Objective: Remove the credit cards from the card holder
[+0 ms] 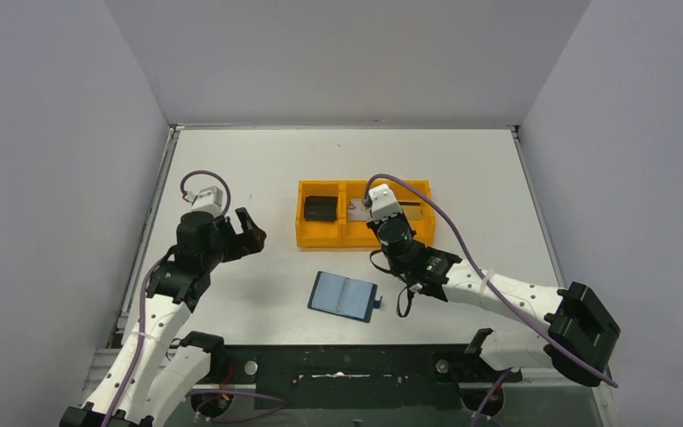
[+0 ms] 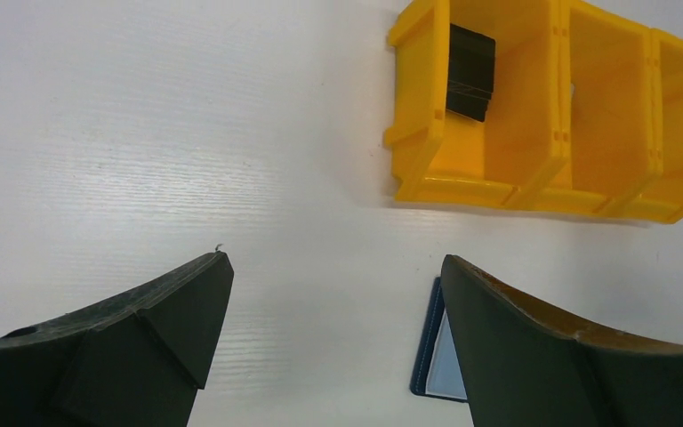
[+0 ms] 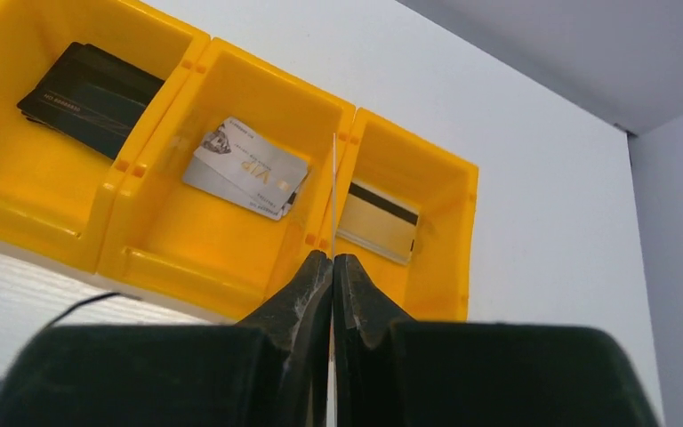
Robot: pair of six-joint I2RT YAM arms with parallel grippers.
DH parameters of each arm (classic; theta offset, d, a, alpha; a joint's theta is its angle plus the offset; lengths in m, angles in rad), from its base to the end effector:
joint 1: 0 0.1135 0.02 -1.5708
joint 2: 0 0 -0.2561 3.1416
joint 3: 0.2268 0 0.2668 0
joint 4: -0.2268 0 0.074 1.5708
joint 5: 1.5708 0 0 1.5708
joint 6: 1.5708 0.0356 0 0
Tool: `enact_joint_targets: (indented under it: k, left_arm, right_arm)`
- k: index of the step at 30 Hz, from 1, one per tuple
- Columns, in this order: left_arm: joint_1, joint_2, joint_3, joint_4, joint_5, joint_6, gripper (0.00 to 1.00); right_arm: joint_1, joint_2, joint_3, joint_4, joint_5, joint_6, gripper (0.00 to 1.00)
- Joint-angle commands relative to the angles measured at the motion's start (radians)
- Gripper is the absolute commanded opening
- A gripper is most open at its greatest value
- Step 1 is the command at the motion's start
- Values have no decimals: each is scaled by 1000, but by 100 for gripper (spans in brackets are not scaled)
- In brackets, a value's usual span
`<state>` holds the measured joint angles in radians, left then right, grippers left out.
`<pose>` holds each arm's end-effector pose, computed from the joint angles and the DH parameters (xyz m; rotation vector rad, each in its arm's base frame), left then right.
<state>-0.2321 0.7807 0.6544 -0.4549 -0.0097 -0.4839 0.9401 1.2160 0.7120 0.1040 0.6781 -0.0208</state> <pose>0.1900 -0.0445 0.2603 -0.2793 2.1617 -0.4022 0.1839 0.2140 0.2410 -0.4663 1.8203 -0.0402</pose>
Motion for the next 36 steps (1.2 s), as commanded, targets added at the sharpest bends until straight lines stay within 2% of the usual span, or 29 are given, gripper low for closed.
enact_joint_targets:
  k: [1,3,5,6,10,12,16,24,32,36]
  left_arm:
    - [8,-57,7,71,76,15,90]
    - [8,-67,7,69,76,14,90]
    - [8,-78,7,60,76,12,90]
    - [8,-83,7,58,78,10,90]
    - [7,-98,-15,58,72,9,90]
    - [7,-100,-16,57,66,8,90]
    - [7,-104,-18,50,54,6,90]
    - [9,-105,-23,60,63,3,90]
    - [9,-98,-26,62,84,-4,90]
    - [7,-101,-26,61,81,-4,90]
  right_arm:
    - [-102,26,99,122,-231,-219,0]
    - [-113,40,98,140,-280,-268,0]
    - [-122,47,87,147,-394,-351,0]
    - [-125,56,88,175,-394,-365,0]
    - [-145,134,186,63,-424,-398,0]
    - [-144,174,204,66,-397,-438,0]
    - [-140,243,169,191,-271,-498,0]
    - [-142,416,279,133,-293,-538,0]
    - [-147,524,300,165,-278,-584,0]
    - [-157,546,287,196,-295,-659,0]
